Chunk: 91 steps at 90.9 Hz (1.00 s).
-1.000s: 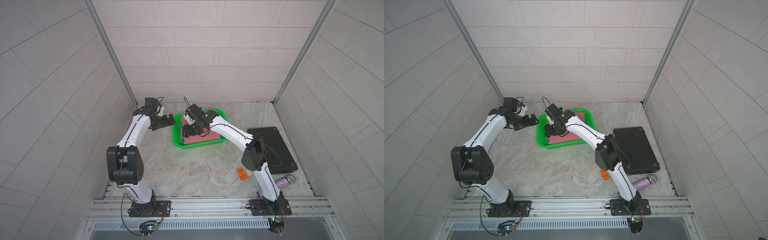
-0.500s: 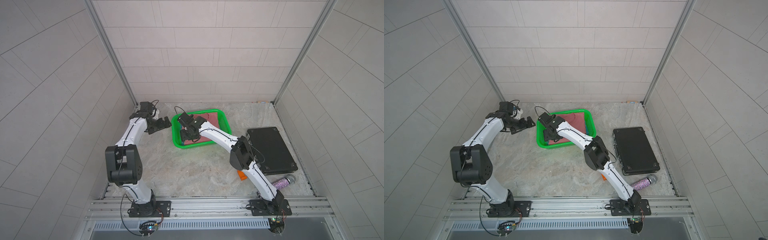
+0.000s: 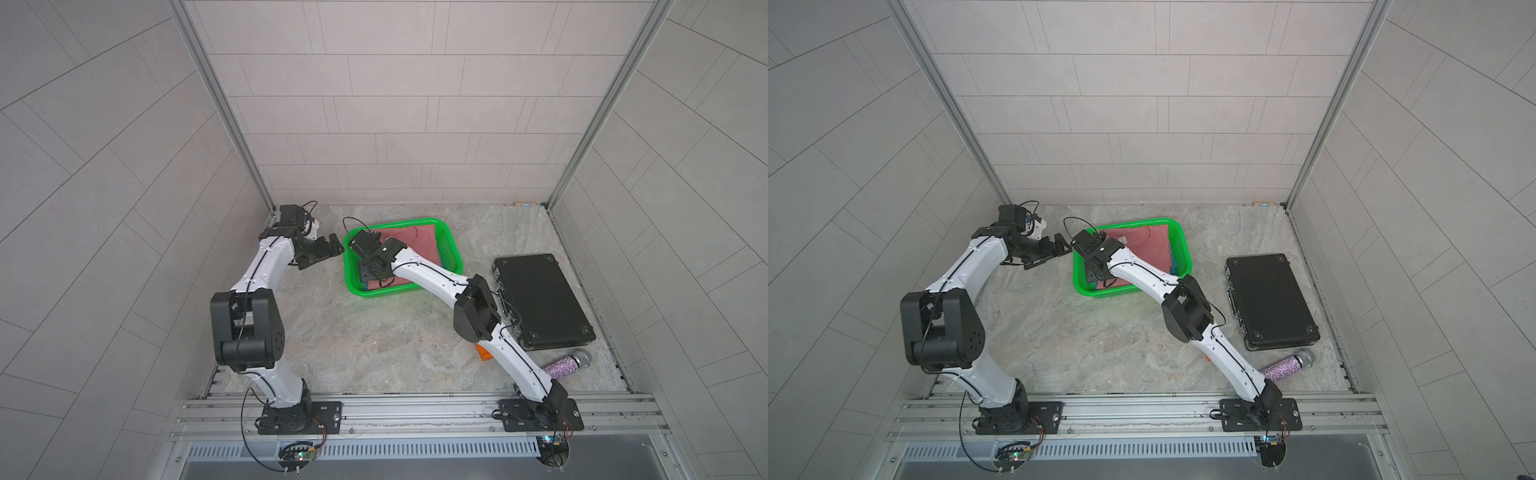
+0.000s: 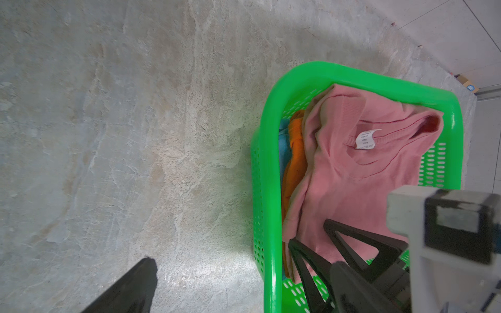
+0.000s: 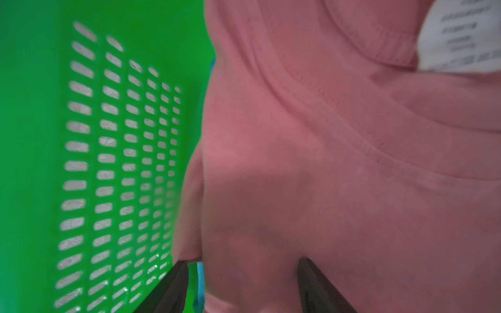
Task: Put the folded t-shirts into the basket
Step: Place the T-shirt in the bin.
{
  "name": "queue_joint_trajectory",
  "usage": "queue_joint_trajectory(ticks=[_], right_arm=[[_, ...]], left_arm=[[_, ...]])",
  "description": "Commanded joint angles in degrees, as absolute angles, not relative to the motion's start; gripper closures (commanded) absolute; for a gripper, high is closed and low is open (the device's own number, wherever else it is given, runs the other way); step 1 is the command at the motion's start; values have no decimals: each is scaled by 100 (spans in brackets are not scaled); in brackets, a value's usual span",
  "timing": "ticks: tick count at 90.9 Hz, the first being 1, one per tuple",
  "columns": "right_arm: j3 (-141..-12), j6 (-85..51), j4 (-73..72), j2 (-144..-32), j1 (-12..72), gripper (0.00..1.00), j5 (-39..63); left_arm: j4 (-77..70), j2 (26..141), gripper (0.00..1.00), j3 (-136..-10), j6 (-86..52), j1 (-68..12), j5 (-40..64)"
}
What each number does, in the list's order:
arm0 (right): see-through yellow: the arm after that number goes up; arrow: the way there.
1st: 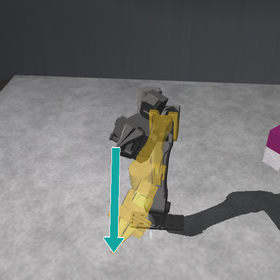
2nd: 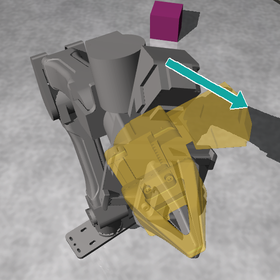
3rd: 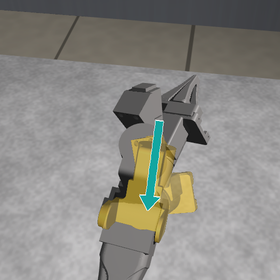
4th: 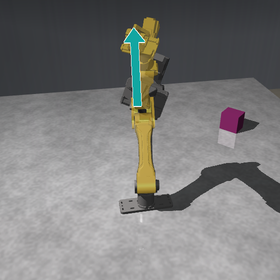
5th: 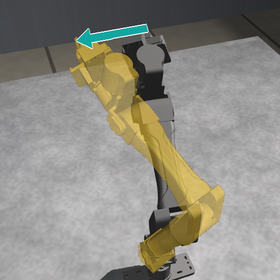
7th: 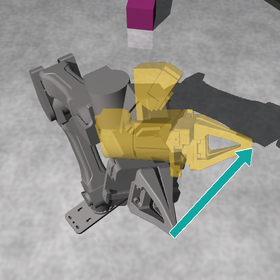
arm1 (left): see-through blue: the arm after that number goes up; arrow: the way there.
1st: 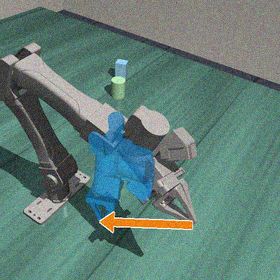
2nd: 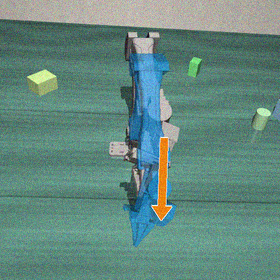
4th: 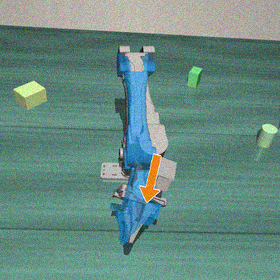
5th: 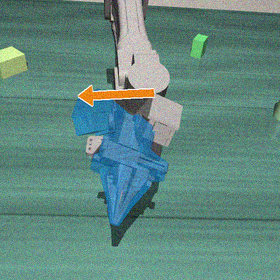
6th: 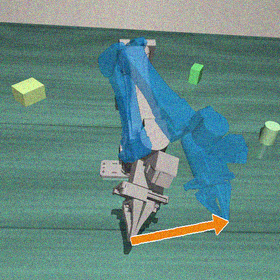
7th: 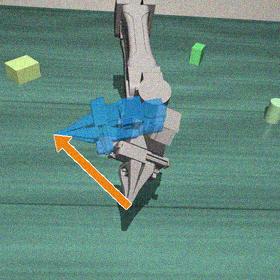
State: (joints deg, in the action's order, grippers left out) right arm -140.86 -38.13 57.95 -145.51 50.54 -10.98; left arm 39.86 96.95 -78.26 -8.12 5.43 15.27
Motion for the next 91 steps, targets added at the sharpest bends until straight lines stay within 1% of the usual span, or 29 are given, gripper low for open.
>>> queue_joint_trajectory(ticks=[1, 15, 22, 30, 39, 43, 49, 64, 72, 83, 91], right_arm=[[-14202, -3911, 5476, -14449, 5130, 20, -1209], [-14202, -3809, 5388, -14424, 5146, 20, -1303], [-14199, -3726, 5408, -14515, 5152, 22, -1439], [-14201, -3604, 5442, -14690, 5169, 29, -1575], [-14197, -3570, 5527, -14829, 5190, 42, -1588], [-14202, -3537, 5573, -14836, 5236, 44, -1715], [-14201, -3437, 5566, -14821, 5288, 45, -1799], [-14201, -3509, 5556, -14855, 5303, 40, -1606], [-14203, -3540, 5544, -14885, 5310, 41, -1561], [-14203, -3479, 5569, -14893, 5310, 55, -1602], [-14203, -3442, 5613, -14872, 5327, 60, -1649]], left_arm=[[3974, 9586, 0, -7756, -815, 606, 1660], [3942, 9593, 0, -7721, -828, 620, 1651], [3937, 9610, 0, -7717, -850, 641, 1660], [3937, 9615, 0, -7704, -857, 654, 1674], [3935, 9609, 0, -7703, -858, 670, 1682], [3937, 9614, 0, -7700, -858, 682, 1679], [3937, 9607, 0, -7699, -856, 696, 1693], [3921, 9606, 0, -7678, -861, 712, 1722], [3926, 9598, 0, -7673, -861, 721, 1732], [3921, 9593, 0, -7673, -857, 738, 1746], [3920, 9597, 0, -7669, -861, 747, 1743]])
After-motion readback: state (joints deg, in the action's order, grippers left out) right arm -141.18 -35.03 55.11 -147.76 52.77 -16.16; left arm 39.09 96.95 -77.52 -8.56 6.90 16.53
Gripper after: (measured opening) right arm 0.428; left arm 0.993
